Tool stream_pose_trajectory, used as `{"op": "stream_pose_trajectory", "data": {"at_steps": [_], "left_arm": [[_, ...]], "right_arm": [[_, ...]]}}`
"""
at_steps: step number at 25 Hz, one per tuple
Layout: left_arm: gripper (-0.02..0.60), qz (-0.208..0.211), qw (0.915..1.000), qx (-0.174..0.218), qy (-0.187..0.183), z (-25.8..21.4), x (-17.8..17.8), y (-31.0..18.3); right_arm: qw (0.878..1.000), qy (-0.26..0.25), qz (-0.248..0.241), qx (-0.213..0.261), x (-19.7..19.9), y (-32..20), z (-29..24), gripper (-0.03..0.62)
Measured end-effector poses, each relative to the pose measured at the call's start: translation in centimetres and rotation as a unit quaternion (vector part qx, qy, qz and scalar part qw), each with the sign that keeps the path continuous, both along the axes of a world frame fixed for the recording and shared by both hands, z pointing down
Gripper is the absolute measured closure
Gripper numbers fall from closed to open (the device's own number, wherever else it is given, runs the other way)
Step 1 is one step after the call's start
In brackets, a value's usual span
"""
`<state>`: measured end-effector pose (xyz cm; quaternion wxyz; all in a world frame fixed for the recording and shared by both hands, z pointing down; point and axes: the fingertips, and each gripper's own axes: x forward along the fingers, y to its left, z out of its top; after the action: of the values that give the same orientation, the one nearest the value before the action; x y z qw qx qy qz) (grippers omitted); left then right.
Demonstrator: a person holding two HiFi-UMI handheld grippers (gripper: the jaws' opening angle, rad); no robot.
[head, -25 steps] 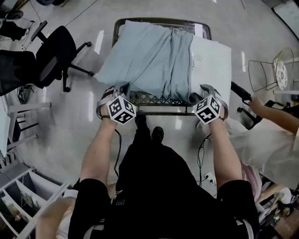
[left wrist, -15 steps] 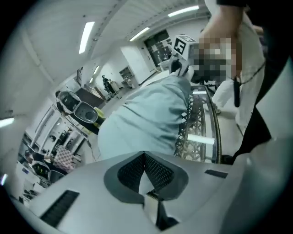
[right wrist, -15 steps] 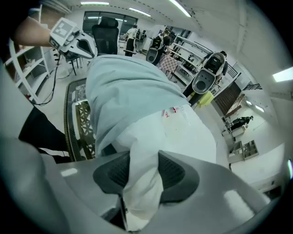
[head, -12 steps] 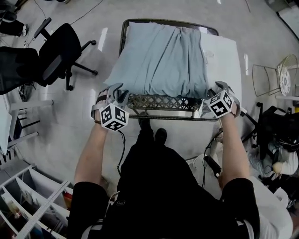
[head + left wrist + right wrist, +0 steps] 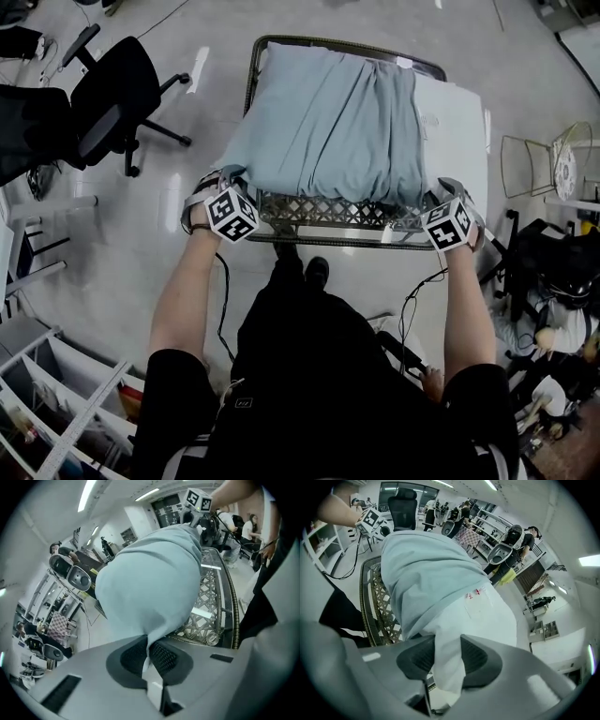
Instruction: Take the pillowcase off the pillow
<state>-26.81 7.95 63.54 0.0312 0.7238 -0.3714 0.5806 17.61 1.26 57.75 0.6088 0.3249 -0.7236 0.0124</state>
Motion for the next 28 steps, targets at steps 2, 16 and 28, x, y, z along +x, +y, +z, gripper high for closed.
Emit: {"op": "stream_pose_trajectory", "data": {"at_steps": [2,16,28], "left_arm": [[0.572,-0.004,0.9999,-0.008,0.004,0.1,-0.7,0.0],[0.572,-0.011,0.9982,-0.005,-0.060,-0.9,-7.8,-3.1],[0.515,-0.046,0.9938,-0.018,0.100,-6.0,-5.8,-4.0]], "right_arm": [[1.000,-0.002,0.003,0.001,0.1,0.2,0.0,0.448],[0.998,-0.050,0.028,-0.002,1.4,1.7,0.5,0.473],[0.995,-0.058,0.040,-0.069,2.3,2.7,-0.6,0.417]]}}
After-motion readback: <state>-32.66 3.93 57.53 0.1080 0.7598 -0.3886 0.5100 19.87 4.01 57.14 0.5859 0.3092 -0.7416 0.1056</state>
